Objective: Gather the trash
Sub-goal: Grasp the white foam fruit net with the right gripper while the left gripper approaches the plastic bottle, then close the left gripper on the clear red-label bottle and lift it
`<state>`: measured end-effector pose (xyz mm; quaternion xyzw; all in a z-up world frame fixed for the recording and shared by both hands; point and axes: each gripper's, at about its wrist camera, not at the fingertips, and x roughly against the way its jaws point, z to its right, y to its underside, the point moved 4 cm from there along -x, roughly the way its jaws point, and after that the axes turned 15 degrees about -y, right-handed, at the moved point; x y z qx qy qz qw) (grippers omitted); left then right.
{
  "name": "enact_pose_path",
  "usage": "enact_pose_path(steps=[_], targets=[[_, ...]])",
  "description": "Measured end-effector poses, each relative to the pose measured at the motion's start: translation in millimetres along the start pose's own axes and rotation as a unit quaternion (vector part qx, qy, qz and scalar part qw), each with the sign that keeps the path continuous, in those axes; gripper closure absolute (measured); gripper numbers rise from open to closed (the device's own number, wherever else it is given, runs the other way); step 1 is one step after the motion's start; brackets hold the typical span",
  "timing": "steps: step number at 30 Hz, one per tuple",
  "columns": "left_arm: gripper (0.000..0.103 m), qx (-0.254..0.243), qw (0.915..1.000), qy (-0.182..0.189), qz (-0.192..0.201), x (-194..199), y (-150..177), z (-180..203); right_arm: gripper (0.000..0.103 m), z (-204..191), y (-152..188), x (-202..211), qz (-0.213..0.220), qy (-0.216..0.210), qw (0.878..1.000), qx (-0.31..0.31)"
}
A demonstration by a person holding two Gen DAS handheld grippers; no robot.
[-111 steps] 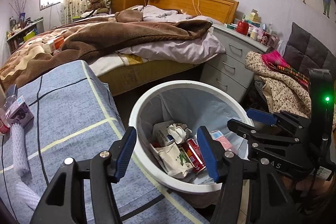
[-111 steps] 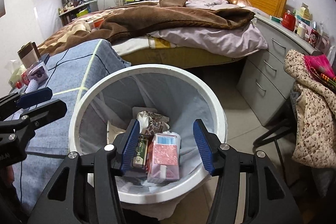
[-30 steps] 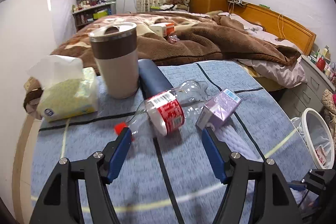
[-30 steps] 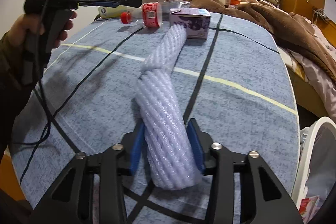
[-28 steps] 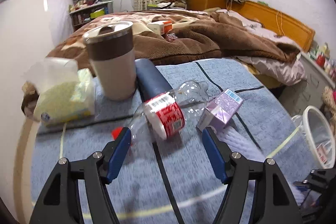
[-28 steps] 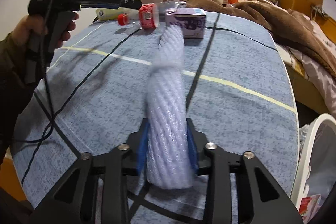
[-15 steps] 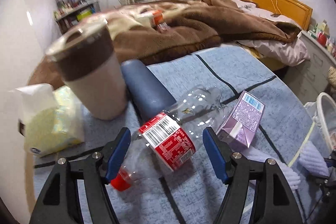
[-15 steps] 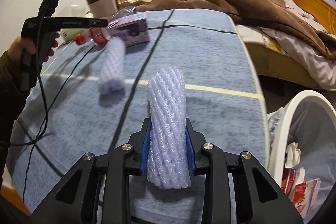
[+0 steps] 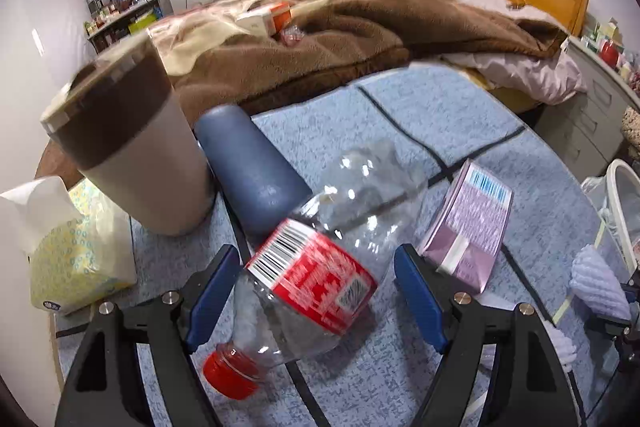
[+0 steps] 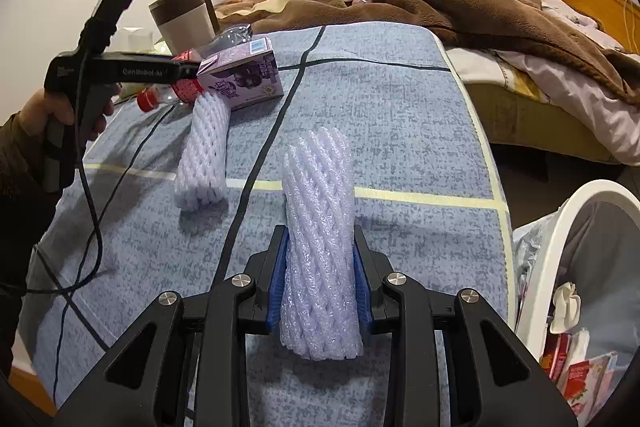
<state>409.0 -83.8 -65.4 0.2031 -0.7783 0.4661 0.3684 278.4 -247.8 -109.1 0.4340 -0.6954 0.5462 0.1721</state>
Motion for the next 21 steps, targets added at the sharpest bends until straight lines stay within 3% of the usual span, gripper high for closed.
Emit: enact_pose_path(steps=[5, 21], targets=[[0.025, 0.002, 0.9998, 0.012, -0.015, -2.5, 5.8, 4.4, 0.072, 3.2, -1.2, 1.0, 0.005, -0.004, 1.0, -0.005], [0.026, 0.023, 0.9994, -0.024, -0.007, -1.9, 4.8, 6.6, 0.072, 5.3, -3.9, 1.2, 0.014, -0.002, 1.0, -0.011]])
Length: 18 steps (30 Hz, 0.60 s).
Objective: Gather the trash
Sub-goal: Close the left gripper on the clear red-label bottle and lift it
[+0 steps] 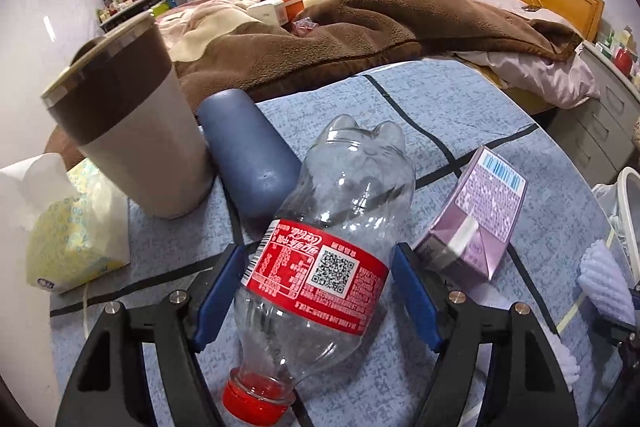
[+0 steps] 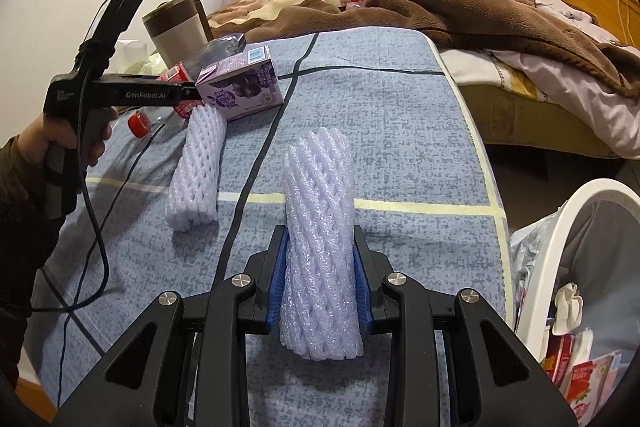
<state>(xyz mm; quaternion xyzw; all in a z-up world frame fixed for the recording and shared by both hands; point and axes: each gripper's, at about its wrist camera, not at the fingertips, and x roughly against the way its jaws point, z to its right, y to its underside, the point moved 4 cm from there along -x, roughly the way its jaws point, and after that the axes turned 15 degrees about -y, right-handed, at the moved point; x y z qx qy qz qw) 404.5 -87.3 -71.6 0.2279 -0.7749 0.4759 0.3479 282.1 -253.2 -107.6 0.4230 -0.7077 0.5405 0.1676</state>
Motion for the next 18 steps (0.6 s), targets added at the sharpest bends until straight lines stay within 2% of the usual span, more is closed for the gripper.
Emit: enact_pose_path(steps=[4, 14, 18], targets=[[0.026, 0.009, 0.9999, 0.005, 0.001, 10, 9, -2, 0.072, -2, 0, 6, 0.011, 0.0, 1.0, -0.001], [0.026, 0.029, 0.9993, -0.016, 0.013, 47, 37, -11, 0.072, -14, 5, 21, 0.028, -0.002, 1.0, -0.001], [0.026, 0.048, 0.9986, -0.014, 0.017, 65, 46, -20, 0.072, -21, 6, 28, 0.036, -0.004, 0.999, 0.002]])
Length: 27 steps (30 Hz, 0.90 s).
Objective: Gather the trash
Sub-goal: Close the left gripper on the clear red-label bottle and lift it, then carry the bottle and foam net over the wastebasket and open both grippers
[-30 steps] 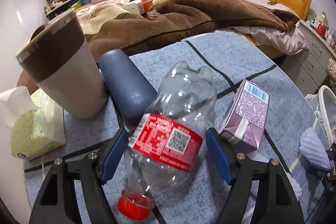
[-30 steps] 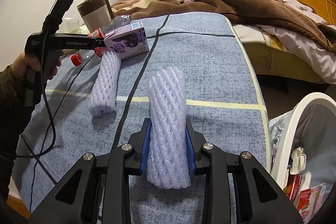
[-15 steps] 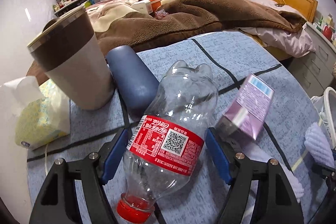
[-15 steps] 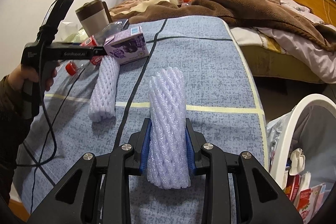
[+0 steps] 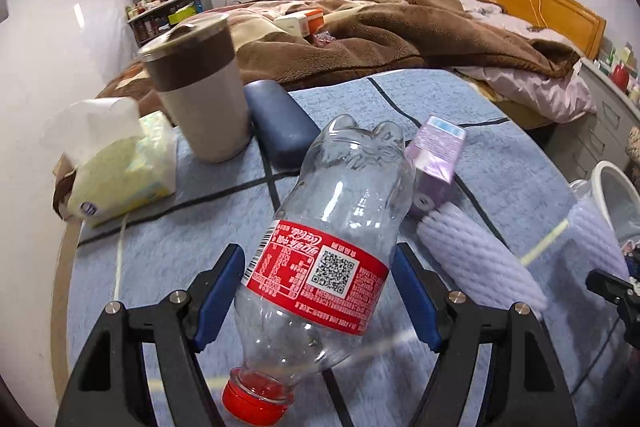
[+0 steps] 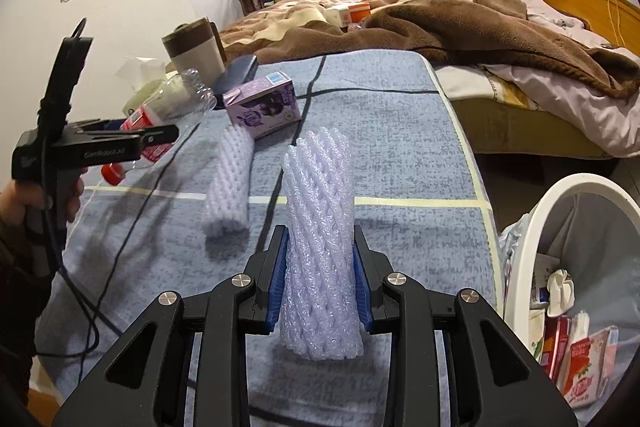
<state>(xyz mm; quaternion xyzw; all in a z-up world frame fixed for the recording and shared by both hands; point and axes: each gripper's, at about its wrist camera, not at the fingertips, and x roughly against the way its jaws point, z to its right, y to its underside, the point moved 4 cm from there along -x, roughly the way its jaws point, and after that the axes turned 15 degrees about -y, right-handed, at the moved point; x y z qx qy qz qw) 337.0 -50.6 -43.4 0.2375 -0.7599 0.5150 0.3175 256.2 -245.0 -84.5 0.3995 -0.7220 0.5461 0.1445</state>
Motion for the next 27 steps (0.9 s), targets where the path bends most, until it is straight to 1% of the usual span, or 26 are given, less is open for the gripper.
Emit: enact_pose_path(steps=[4, 5, 7, 12, 19, 27], targets=[[0.026, 0.013, 0.9998, 0.016, 0.009, 21, 8, -5, 0.072, -8, 1, 11, 0.011, -0.002, 1.0, 0.005], [0.026, 0.014, 0.9997, 0.014, 0.011, 27, 11, -5, 0.072, -9, 1, 13, 0.013, -0.002, 1.0, 0.006], [0.026, 0.012, 0.9996, 0.013, 0.023, 40, 15, -3, 0.072, -12, 1, 20, 0.02, -0.001, 1.0, 0.009], [0.026, 0.01, 0.9984, 0.036, 0.042, 71, 22, 9, 0.072, -18, 3, 36, 0.035, 0.001, 0.999, 0.012], [0.026, -0.001, 0.996, 0.06, 0.066, 107, 27, 34, 0.072, -15, 9, 64, 0.061, 0.013, 0.998, 0.008], [0.026, -0.007, 0.9921, 0.1, 0.075, 134, 29, 77, 0.072, 0, 18, 91, 0.082, 0.035, 0.996, -0.008]])
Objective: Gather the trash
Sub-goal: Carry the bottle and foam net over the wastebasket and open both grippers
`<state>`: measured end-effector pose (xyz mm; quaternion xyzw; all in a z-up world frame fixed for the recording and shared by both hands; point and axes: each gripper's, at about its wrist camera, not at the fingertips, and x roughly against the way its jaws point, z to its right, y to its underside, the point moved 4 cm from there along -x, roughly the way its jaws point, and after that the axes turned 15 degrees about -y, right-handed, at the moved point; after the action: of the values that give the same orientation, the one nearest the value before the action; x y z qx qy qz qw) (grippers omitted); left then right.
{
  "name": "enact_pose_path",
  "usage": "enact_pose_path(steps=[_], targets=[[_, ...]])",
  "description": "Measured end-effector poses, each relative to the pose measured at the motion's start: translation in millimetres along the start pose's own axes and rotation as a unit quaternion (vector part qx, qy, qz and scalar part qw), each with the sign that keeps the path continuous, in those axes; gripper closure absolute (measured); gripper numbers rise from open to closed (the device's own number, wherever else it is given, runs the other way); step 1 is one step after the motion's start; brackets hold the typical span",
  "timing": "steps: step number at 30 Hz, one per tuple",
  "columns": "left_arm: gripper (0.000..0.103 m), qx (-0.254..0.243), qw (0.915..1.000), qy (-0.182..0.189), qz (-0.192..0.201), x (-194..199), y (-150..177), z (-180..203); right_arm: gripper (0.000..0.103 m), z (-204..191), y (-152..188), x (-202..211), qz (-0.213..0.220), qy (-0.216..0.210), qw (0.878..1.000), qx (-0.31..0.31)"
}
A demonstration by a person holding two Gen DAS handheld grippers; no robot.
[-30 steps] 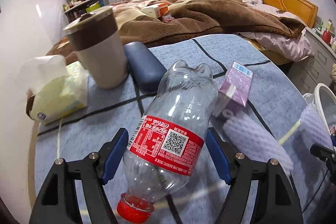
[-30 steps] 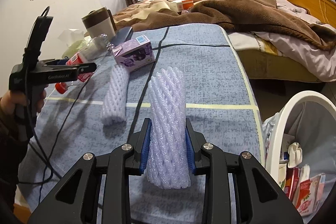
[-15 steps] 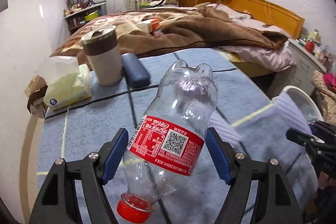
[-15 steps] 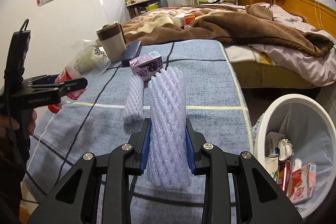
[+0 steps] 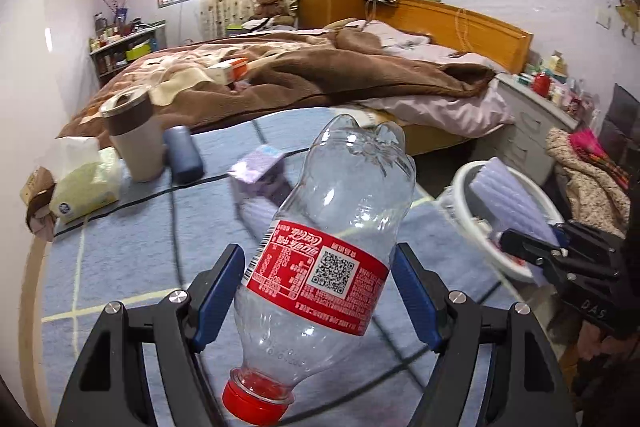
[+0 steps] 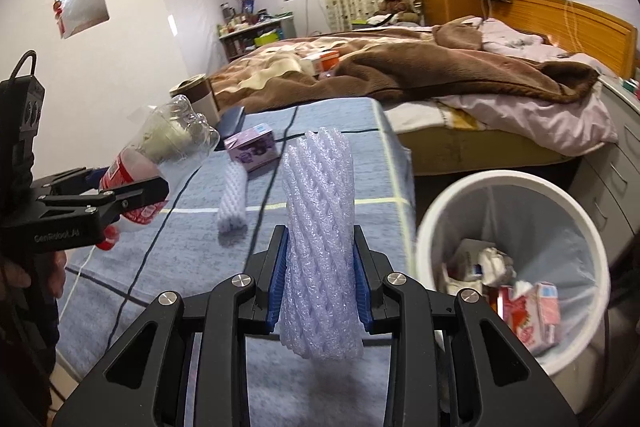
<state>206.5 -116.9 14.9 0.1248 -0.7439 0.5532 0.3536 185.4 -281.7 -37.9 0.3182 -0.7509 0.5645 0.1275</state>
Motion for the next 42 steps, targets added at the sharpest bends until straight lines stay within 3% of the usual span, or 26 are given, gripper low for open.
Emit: enact_pose_path(steps=[13, 26, 39, 42], targets=[[0.026, -0.007, 0.9984, 0.055, 0.011, 15, -11, 86, 0.072, 51, 11, 53, 0.035, 0.056, 0.997, -0.039], [0.026, -0.029, 0.9931, 0.113, -0.008, 6, -16, 174, 0.072, 101, 20, 76, 0.043, 0.113, 0.99, -0.08], [0.026, -0.056, 0.9899, 0.126, -0.034, -20, -19, 234, 0.072, 143, 35, 74, 0.015, 0.141, 0.983, -0.114], [0.026, -0.063, 0.9907, 0.115, -0.035, -28, -20, 244, 0.072, 152, 37, 72, 0.007, 0.145, 0.982, -0.121]])
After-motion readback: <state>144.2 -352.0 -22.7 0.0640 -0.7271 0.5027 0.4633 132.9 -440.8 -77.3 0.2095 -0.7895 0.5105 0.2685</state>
